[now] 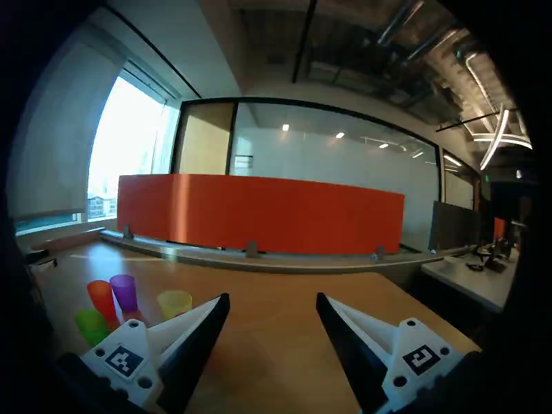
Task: Pour water
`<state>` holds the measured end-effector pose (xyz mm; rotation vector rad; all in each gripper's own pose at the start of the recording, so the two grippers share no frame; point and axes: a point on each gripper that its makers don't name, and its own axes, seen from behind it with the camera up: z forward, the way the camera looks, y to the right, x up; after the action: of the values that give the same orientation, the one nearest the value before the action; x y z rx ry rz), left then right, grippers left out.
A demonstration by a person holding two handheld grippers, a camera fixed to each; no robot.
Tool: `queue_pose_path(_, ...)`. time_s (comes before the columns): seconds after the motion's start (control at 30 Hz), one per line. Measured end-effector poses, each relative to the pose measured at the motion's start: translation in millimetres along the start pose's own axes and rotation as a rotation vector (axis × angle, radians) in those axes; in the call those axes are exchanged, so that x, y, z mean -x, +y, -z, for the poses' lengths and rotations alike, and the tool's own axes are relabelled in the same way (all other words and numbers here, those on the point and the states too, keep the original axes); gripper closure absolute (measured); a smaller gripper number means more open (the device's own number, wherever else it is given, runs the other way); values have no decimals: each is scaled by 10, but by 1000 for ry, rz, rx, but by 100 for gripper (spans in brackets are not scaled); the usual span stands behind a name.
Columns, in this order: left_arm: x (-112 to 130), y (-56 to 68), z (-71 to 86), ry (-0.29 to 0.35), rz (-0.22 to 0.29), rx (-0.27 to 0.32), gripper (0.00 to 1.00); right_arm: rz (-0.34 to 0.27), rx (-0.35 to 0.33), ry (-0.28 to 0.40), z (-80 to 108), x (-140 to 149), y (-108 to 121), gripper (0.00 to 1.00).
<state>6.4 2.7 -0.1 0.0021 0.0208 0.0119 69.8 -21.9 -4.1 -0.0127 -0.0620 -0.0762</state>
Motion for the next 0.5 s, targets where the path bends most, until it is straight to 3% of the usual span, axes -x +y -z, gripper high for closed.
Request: queue_pose_path(0.5, 51, -42, -17, -21, 12, -6, 2, -2, 0, 4, -23, -29, 4, 3)
